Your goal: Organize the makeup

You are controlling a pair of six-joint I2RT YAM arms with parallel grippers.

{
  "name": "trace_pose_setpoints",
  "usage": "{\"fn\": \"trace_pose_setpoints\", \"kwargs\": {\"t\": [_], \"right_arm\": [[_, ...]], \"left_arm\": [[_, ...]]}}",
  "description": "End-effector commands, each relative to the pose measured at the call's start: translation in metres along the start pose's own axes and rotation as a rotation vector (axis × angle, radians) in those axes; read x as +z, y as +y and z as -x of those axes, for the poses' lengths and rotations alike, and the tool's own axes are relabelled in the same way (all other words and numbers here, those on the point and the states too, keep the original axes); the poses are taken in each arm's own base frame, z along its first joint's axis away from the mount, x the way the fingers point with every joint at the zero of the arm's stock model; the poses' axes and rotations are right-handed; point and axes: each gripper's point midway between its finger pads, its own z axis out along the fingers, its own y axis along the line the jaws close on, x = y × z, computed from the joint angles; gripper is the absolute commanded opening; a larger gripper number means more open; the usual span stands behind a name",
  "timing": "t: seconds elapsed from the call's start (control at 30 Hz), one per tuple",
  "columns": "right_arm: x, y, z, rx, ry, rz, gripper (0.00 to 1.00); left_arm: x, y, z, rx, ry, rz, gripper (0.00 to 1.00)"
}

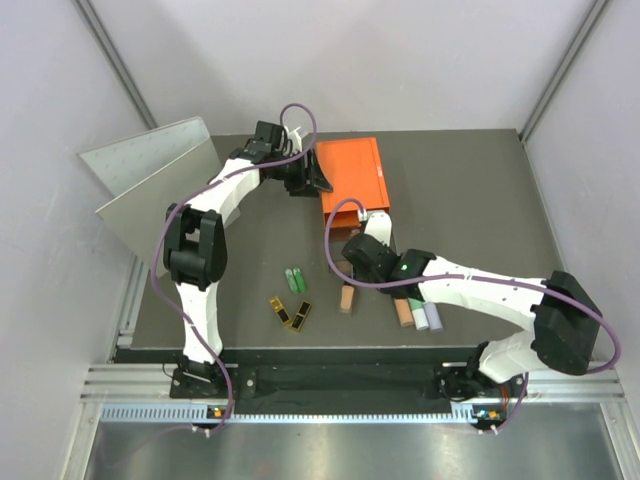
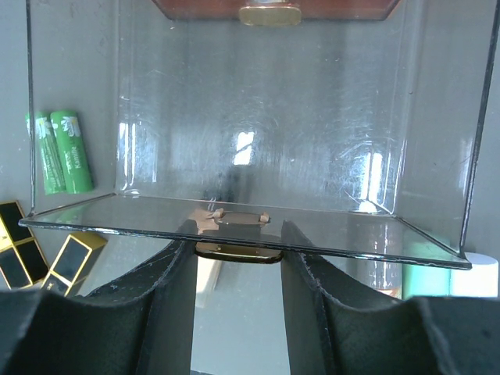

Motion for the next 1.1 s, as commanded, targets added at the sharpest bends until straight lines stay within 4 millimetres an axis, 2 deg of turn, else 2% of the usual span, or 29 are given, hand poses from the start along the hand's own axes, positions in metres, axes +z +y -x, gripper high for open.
{"fn": "trace_pose_setpoints", "kwargs": {"t": [0.0, 0.03, 0.07, 0.13, 0.17, 0.23, 0.37, 0.47, 0.63, 0.73, 0.83, 0.97, 1.07], "right_arm": [[-0.009, 0.0, -0.002, 0.008, 0.001, 0.008, 0.04], [-0.009, 0.001, -0.001, 0.0, 0.002, 0.011, 0.07], [-0.008, 0.002, -0.002, -0.005, 0.011, 0.013, 0.22], [-0.009, 0.005, -0.004, -0.015, 0.019, 0.024, 0.37], [-0.01, 0.007, -0.006, -0.018, 0.031, 0.04, 0.48], [-0.012, 0.009, -0.006, -0.018, 0.036, 0.055, 0.6], [-0.022, 0.011, -0.011, -0.03, 0.052, 0.092, 0.73], [-0.032, 0.006, -0.014, -0.045, 0.059, 0.099, 0.79], [-0.052, -0.011, -0.021, -0.079, 0.067, 0.1, 0.82], [-0.07, -0.032, -0.023, -0.046, 0.047, 0.093, 0.81], [-0.08, -0.056, -0.037, -0.003, 0.062, 0.054, 0.81], [-0.086, -0.087, -0.061, 0.038, 0.121, -0.03, 0.81], [-0.086, -0.102, -0.073, 0.085, 0.149, -0.104, 0.8]], "left_arm": [[0.0, 0.018, -0.009, -0.002, 0.021, 0.082, 0.6], [0.001, 0.019, -0.01, -0.003, 0.023, 0.084, 0.61], [0.001, 0.02, -0.011, -0.006, 0.025, 0.087, 0.61], [0.001, 0.021, -0.011, -0.004, 0.024, 0.091, 0.64], [0.001, 0.022, -0.011, -0.003, 0.025, 0.095, 0.64], [0.001, 0.022, -0.012, -0.003, 0.028, 0.098, 0.66], [0.0, 0.023, -0.013, 0.005, 0.027, 0.101, 0.68], [0.0, 0.024, -0.012, 0.007, 0.026, 0.105, 0.7], [0.0, 0.023, -0.01, 0.006, 0.02, 0.1, 0.7], [0.001, 0.023, -0.01, 0.006, 0.021, 0.1, 0.71], [0.002, 0.024, -0.012, 0.006, 0.03, 0.098, 0.72], [0.003, 0.027, -0.015, 0.007, 0.04, 0.104, 0.72], [0.002, 0.028, -0.017, 0.008, 0.045, 0.108, 0.73]]}}
